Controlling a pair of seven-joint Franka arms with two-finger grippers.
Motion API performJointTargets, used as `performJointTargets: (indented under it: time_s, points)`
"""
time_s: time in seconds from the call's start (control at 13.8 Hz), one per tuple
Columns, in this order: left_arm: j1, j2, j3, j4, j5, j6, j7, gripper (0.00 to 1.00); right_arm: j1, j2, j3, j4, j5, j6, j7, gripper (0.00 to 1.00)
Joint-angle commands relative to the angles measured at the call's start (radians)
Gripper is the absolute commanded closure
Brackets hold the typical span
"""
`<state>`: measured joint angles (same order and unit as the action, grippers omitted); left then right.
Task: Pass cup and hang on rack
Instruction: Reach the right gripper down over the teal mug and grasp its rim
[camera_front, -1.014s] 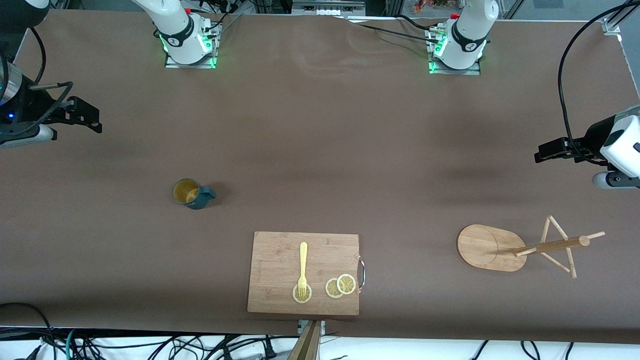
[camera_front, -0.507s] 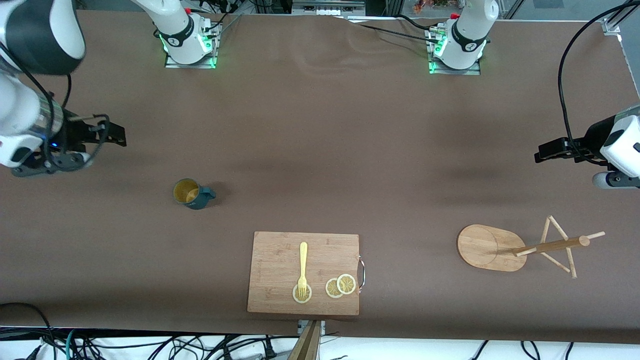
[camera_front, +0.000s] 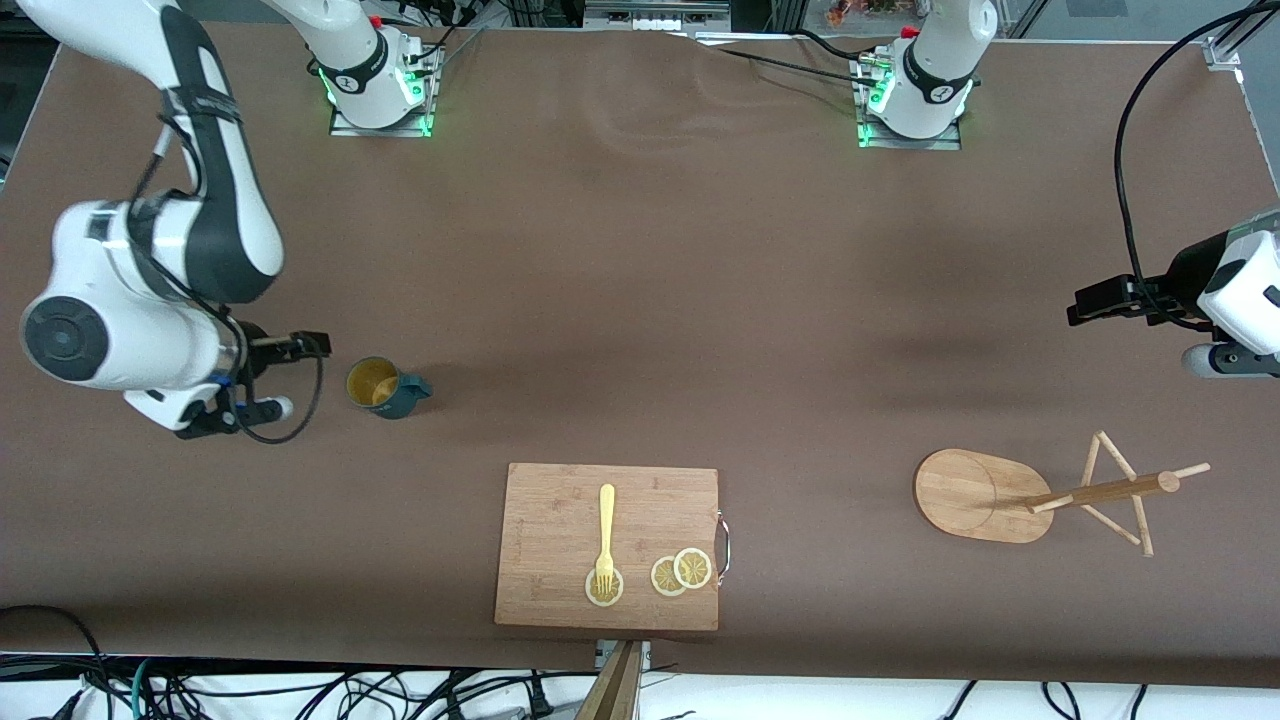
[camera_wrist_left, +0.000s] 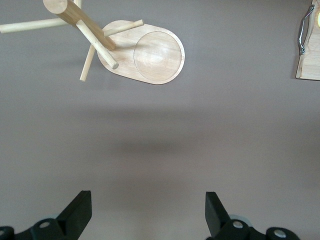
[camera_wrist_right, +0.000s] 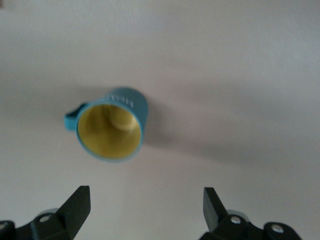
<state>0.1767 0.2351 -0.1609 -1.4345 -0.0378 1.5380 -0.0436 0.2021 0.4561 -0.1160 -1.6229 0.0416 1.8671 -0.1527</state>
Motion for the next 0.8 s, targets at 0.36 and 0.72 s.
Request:
performJointTargets:
  time_s: [0.36, 0.72]
  points:
    - [0.001, 0.027, -0.002, 0.051, 0.004, -0.022, 0.027, 0.00, 0.011, 0.016, 0.001, -0.170, 0.012, 0.205, 0.012, 0.00]
    - [-0.003, 0.029, -0.002, 0.052, 0.004, -0.022, 0.027, 0.00, 0.011, 0.047, 0.001, -0.200, 0.014, 0.314, 0.013, 0.10]
